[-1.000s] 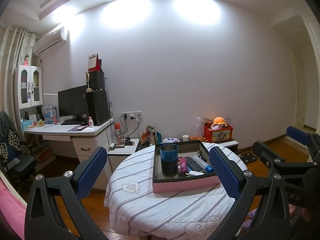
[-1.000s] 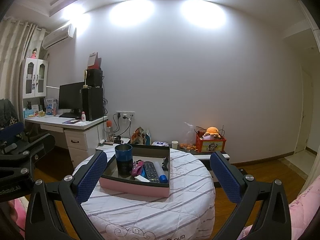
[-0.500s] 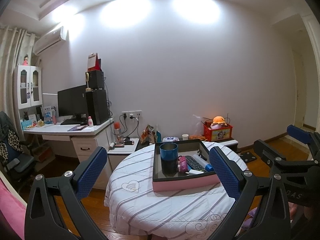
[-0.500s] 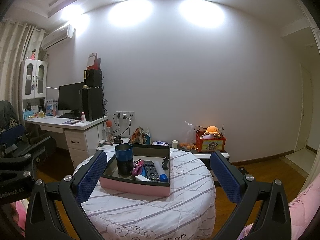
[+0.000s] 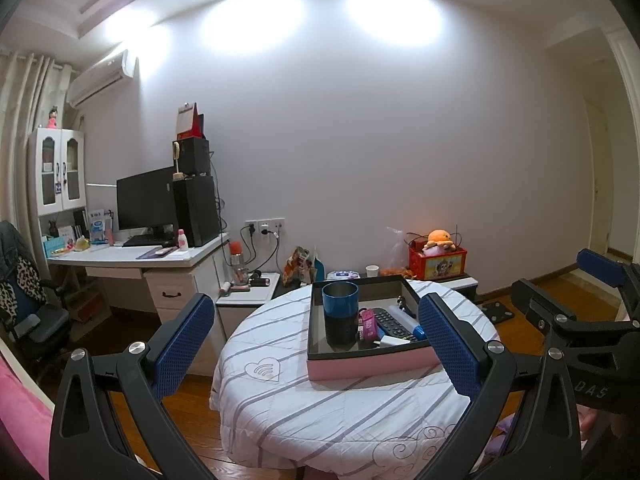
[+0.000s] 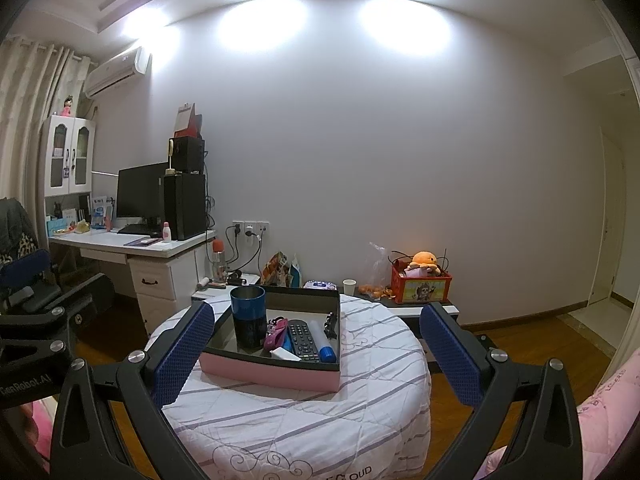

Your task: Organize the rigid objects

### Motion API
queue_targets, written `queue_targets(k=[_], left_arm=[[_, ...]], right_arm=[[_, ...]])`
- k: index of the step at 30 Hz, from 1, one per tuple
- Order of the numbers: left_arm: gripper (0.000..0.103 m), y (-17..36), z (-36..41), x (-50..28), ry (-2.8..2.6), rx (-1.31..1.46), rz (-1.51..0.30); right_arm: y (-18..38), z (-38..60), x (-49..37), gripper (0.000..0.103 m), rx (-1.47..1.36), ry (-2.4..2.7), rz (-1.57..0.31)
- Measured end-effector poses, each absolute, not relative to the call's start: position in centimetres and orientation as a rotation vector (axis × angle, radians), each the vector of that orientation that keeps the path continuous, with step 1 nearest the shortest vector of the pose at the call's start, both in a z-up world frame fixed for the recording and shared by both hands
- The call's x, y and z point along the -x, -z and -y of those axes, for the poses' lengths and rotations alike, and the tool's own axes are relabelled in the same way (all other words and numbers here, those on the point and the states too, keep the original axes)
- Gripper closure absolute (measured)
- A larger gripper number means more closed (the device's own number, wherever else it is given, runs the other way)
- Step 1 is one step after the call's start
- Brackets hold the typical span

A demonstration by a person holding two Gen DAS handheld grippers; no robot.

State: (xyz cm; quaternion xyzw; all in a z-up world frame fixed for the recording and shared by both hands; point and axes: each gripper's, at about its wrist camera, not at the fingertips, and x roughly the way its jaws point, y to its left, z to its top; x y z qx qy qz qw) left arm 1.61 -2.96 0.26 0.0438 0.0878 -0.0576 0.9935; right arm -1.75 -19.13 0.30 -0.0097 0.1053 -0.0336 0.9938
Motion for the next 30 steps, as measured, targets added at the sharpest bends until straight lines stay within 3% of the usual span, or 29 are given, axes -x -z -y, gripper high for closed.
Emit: queue_targets(k=[30], left_arm=[[0.000,0.08,2.94,-1.66,0.107,-0.102,-0.176]], right_arm=[[0.02,19.14,1.57,0.000,0.033,0.080,-0.233]])
